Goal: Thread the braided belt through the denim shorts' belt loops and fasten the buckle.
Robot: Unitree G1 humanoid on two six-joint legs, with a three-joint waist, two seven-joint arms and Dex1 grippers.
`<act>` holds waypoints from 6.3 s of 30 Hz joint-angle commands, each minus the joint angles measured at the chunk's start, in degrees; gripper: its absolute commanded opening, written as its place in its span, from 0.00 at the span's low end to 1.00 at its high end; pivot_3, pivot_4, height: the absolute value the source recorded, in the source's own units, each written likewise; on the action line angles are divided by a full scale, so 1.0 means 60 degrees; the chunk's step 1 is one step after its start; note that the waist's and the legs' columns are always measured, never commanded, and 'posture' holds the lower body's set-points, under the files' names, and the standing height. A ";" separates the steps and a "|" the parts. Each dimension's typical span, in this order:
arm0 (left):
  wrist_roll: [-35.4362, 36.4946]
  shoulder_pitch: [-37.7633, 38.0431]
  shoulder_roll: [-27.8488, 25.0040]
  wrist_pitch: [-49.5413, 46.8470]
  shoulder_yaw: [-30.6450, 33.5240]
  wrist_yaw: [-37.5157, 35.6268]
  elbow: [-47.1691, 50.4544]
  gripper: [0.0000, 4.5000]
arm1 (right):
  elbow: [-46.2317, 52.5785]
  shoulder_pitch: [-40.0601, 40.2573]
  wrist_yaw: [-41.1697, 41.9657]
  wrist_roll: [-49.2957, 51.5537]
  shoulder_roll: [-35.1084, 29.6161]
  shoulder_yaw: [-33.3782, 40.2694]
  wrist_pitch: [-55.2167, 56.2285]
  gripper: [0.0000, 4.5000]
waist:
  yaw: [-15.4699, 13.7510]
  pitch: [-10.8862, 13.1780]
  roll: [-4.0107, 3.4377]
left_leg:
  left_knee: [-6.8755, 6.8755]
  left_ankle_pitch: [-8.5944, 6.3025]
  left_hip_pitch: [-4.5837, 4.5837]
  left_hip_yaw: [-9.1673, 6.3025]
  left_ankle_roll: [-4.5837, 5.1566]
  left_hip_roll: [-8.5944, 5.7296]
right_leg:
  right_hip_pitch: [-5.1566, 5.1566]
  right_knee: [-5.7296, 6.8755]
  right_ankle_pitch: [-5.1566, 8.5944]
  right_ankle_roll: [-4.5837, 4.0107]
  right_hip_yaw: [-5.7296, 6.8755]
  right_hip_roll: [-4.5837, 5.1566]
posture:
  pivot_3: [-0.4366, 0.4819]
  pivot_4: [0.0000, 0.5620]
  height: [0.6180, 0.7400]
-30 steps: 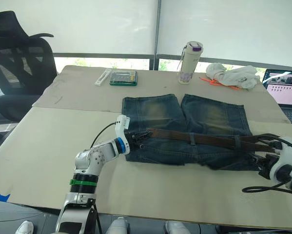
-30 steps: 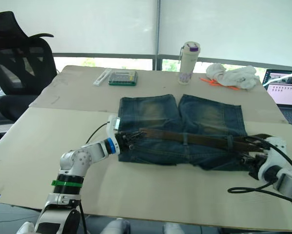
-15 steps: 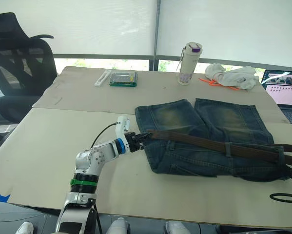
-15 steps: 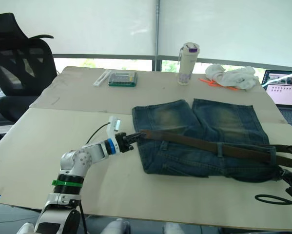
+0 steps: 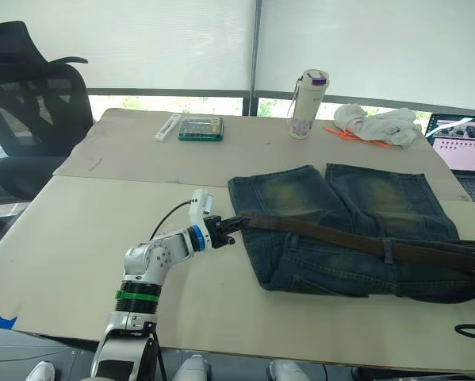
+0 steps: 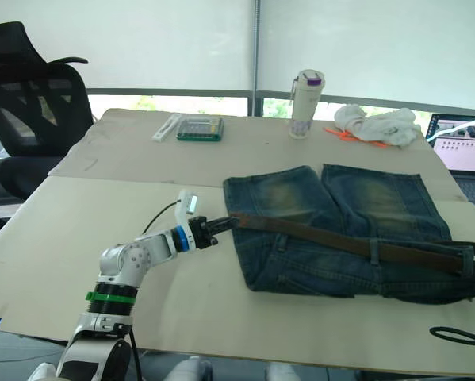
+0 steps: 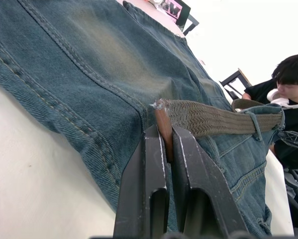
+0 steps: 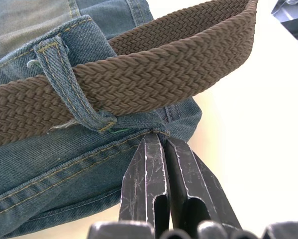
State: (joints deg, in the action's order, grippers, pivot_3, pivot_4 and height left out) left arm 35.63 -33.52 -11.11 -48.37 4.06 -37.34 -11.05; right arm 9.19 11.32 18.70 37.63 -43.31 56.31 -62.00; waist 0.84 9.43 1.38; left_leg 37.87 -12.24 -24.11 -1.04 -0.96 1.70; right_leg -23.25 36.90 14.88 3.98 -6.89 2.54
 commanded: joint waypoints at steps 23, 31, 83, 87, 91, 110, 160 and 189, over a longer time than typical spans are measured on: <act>0.1455 -0.0209 0.0353 -0.1070 -0.0061 -0.0477 0.1803 0.00 | 0.4243 -0.1587 0.2198 0.5254 0.0561 -0.3663 0.0474 1.00 | 0.0095 0.0000 0.0000 | -0.0001 0.0000 0.0012 -0.0017 0.0000 0.0005 | 0.0016 0.0007 0.0001 0.0002 0.0004 -0.0009 | 0.48 0.27 0.98; 0.1751 0.0020 0.0572 -0.1361 -0.0193 -0.0307 0.2279 0.00 | 0.4096 -0.1895 0.0657 0.4928 0.2460 -0.6380 0.0973 1.00 | 0.0031 -0.0001 -0.0001 | 0.0001 0.0000 -0.0002 -0.0028 -0.0001 0.0002 | 0.0011 -0.0003 0.0001 0.0003 0.0006 -0.0008 | 0.48 0.27 0.98; -0.0561 0.0379 -0.1392 0.1437 -0.1522 -0.1824 0.1925 1.00 | 0.2425 -0.2322 -0.2877 0.6093 0.3156 -0.5586 0.2996 0.00 | 0.0269 -0.0005 -0.0007 | -0.0001 0.0001 0.0001 -0.0036 -0.0001 0.0006 | 0.0003 0.0016 0.0003 -0.0005 0.0007 -0.0016 | 0.48 0.27 0.98; -0.0667 0.0440 -0.1419 0.1599 -0.1588 -0.2002 0.1937 1.00 | 0.2313 -0.2277 -0.3274 0.6608 0.2675 -0.5550 0.2486 0.00 | 0.0268 -0.0004 -0.0006 | -0.0001 0.0000 0.0000 -0.0036 0.0000 0.0008 | 0.0003 0.0015 0.0003 -0.0005 0.0008 -0.0017 | 0.48 0.27 0.98; -0.0806 0.0472 -0.1460 0.1798 -0.1655 -0.2122 0.1932 1.00 | 0.2377 -0.2141 -0.3479 0.6751 0.2698 -0.5837 0.2247 0.00 | 0.0270 -0.0004 -0.0006 | -0.0001 0.0000 -0.0003 -0.0037 0.0000 0.0009 | 0.0003 0.0014 0.0004 -0.0005 0.0009 -0.0016 | 0.48 0.27 0.98; -0.1647 0.0620 -0.2396 0.2922 -0.2290 -0.3397 0.2435 1.00 | 0.1331 -0.2785 -0.4049 0.4814 0.3705 -0.7665 0.2132 0.00 | 0.0315 -0.0006 -0.0005 | -0.0001 0.0000 0.0002 -0.0034 0.0000 0.0017 | 0.0002 0.0015 0.0004 -0.0007 0.0008 -0.0020 | 0.48 0.27 0.98; 0.1212 0.0305 0.0493 -0.0929 0.0641 0.0431 0.1800 0.74 | 0.1546 -0.3644 -0.2967 0.5682 0.7316 -0.7163 0.3093 0.00 | 0.0531 -0.0009 0.0000 | -0.0005 0.0000 0.0003 -0.0046 0.0000 0.0034 | -0.0008 0.0027 0.0001 -0.0012 0.0013 -0.0039 | 0.48 0.27 0.98; -0.2770 -0.0046 -0.3793 0.2292 -0.0922 -0.0708 0.0199 0.00 | 0.2045 -0.1242 0.2428 0.4290 0.0817 -0.4944 0.3258 1.00 | 0.0407 -0.0001 0.0009 | -0.0009 0.0000 0.0000 -0.0039 0.0000 0.0026 | -0.0004 0.0006 0.0004 -0.0011 0.0011 -0.0035 | 0.48 0.27 0.98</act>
State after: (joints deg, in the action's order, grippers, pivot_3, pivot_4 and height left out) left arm 21.58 -32.68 -32.72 -37.09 -0.98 -41.45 -9.85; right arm 21.92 3.63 30.10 64.14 -36.67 23.30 -44.20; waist 3.29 9.42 1.43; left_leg 37.82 -12.24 -24.10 -1.27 -0.96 1.85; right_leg -23.27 36.92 14.90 3.91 -6.82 2.34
